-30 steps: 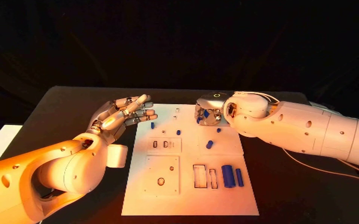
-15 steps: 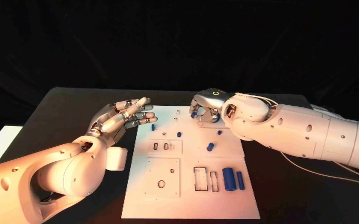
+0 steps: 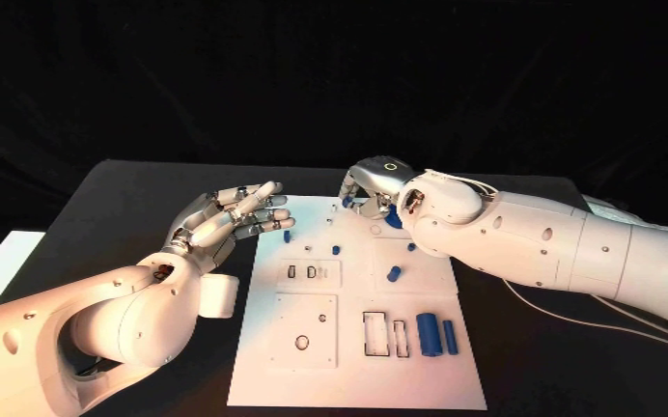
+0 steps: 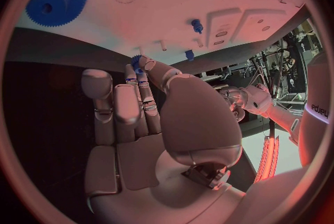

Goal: Assemble the parts on the task board

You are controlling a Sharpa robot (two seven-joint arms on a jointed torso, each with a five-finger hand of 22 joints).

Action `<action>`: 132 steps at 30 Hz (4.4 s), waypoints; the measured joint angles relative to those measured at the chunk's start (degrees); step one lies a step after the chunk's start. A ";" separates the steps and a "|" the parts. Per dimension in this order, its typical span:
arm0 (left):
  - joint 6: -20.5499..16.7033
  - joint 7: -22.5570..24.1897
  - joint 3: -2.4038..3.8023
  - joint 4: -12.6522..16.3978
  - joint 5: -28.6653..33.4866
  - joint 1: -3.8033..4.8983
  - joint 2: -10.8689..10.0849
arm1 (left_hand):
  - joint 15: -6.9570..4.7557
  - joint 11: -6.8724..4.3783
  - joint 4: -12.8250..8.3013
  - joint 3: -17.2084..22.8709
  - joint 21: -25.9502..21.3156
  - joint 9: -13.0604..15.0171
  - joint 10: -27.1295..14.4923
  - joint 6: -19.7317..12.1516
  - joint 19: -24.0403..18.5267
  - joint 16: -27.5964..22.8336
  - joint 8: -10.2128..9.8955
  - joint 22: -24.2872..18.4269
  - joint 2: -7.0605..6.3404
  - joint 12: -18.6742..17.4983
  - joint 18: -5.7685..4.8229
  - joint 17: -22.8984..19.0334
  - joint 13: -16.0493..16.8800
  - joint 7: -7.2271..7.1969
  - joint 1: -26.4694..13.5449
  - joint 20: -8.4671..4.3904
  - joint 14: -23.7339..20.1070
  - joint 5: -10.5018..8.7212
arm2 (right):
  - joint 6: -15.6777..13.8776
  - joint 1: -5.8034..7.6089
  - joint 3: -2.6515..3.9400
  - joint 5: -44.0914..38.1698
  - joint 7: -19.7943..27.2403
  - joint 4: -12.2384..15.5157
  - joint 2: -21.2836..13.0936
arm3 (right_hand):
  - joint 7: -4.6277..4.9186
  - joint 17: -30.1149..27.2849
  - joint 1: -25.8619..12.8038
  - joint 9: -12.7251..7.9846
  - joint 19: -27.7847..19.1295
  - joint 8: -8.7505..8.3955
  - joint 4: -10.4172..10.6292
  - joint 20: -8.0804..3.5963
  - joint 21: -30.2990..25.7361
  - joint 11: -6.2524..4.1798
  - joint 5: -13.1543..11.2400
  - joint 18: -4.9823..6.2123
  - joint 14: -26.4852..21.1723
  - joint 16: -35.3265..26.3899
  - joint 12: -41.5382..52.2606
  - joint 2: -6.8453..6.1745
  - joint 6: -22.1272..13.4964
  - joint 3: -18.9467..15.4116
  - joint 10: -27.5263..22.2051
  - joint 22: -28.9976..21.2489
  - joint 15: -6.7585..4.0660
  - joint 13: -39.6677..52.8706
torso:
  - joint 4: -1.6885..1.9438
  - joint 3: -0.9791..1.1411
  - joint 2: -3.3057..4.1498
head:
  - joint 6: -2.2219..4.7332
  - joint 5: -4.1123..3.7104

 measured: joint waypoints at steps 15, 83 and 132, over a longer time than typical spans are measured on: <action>0.44 0.00 0.05 0.27 0.16 0.27 0.01 | 0.00 0.00 0.00 0.00 0.00 0.01 0.00 0.00 0.00 0.00 0.00 0.01 0.00 0.00 0.00 -0.01 0.00 0.00 0.00 0.00 0.00 0.00 | -0.23 -0.15 -0.04 0.36 -0.12 -3.84 3.78 | 0.18 0.31 -0.01 -0.03 -0.20 -0.17 0.08 0.20 0.21 0.11 0.00 0.01 0.00 0.28 -0.29 -0.01 -0.20 0.08 -0.34 0.15 0.00 -0.04 | 0.15 -0.13 0.21 | -0.05 0.34; 1.40 -0.44 0.07 -0.31 0.45 0.72 0.18 | 0.00 0.00 -0.39 -0.08 -0.21 0.01 0.00 0.00 0.00 -0.39 -0.31 -0.08 0.00 -0.21 0.00 0.25 -0.01 0.00 0.00 0.00 0.00 0.00 | 4.98 0.34 0.30 18.68 -5.33 5.66 -13.76 | 0.22 16.31 -3.33 -1.72 8.46 0.35 11.00 -0.43 17.02 -1.33 4.88 -4.03 -0.11 15.47 55.77 -3.02 -11.93 -20.06 6.94 25.28 -1.13 57.37 | -0.93 0.08 0.49 | 0.47 -0.58; 1.77 -0.65 0.07 -0.57 0.53 0.71 0.32 | 0.00 0.00 -0.73 -0.06 -0.21 0.01 0.00 0.00 0.21 -0.39 -0.31 -0.14 0.31 -0.49 0.00 0.33 -0.01 0.00 0.31 -0.21 0.00 0.00 | 7.80 -0.49 0.58 12.84 -6.55 4.53 -11.39 | 0.16 16.27 3.98 -1.73 9.77 1.85 6.06 -0.34 19.75 -1.99 3.97 -4.89 -0.10 17.53 66.98 -0.22 -7.86 -13.35 11.16 30.26 -1.11 70.92 | -0.80 -0.03 0.49 | -0.54 -0.72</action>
